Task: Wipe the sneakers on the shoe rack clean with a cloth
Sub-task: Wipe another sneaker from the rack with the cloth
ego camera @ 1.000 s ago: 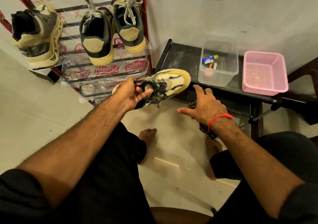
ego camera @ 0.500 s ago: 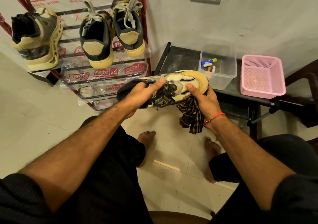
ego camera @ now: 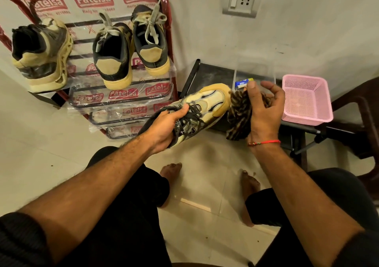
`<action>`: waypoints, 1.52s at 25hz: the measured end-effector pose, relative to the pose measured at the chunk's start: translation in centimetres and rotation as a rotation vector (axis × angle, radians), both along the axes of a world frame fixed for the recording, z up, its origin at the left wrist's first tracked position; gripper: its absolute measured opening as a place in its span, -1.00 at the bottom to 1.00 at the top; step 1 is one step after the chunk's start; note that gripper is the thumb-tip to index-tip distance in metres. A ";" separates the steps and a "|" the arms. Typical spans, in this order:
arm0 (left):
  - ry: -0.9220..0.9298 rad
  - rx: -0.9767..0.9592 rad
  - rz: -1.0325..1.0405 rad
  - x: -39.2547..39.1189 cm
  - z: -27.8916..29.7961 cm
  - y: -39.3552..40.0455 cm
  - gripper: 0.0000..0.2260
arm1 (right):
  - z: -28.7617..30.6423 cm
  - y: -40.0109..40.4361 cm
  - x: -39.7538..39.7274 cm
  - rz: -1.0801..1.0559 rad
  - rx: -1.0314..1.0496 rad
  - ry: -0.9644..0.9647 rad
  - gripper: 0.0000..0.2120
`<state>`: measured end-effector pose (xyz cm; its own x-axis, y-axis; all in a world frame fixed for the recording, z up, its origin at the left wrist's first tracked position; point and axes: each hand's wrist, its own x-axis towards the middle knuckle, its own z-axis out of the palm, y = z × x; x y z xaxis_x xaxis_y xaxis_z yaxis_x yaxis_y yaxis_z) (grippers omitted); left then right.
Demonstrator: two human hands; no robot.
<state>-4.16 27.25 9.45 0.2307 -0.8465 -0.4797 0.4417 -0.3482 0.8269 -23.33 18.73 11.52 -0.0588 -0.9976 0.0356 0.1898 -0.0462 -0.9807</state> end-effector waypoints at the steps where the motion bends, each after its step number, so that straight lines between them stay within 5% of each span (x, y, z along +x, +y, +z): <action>1: -0.023 0.001 -0.018 -0.3 0.0 0.0 -0.69 | 0.4 0.7 0.5 0.063 -0.094 0.076 -0.60; 5: -0.085 -0.008 -0.028 -2.0 -0.1 0.2 -0.77 | -3.3 3.1 2.5 0.423 -0.678 0.924 -0.46; 7: -0.119 -0.030 -0.013 -2.1 0.1 0.3 -0.82 | -4.5 2.8 2.7 0.403 -0.816 1.104 -0.48; 14: -0.087 -0.082 0.000 -2.5 0.9 -0.2 -0.72 | -4.6 -0.6 1.1 0.182 -0.678 1.034 -0.63; 19: 0.083 -0.060 0.023 -2.0 1.2 0.4 -0.50 | -3.7 4.3 4.3 0.387 -0.785 0.893 -0.63; 21: 0.030 -0.079 0.037 -1.7 1.2 0.2 -0.58 | -3.3 1.7 2.8 0.306 -0.839 0.954 -0.65; 24: -0.112 -0.084 0.047 -2.2 0.8 -0.3 -0.65 | -2.8 -2.6 -0.5 0.058 -0.578 0.939 -0.65; 29: -0.143 -0.103 -0.026 -2.2 -0.1 -0.1 -0.51 | -3.2 2.3 3.1 0.378 -0.689 0.860 -0.64; 34: -0.171 -0.071 0.001 -2.0 0.2 0.1 -0.50 | -3.8 -2.8 -0.7 0.173 -0.572 0.930 -0.64; 36: -0.068 -0.048 0.106 -1.3 1.1 -0.1 -0.42 | -4.5 -1.4 0.2 0.284 -0.579 0.827 -0.71; 38: 0.046 -0.056 0.193 0.3 2.3 0.1 -0.38 | -4.1 -0.4 1.4 0.287 -0.266 0.447 -0.79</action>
<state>-3.85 27.33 11.73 0.3699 -0.8147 -0.4466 0.5335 -0.2073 0.8200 -21.95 18.28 7.45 0.2898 -0.9250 0.2457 -0.1974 -0.3090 -0.9304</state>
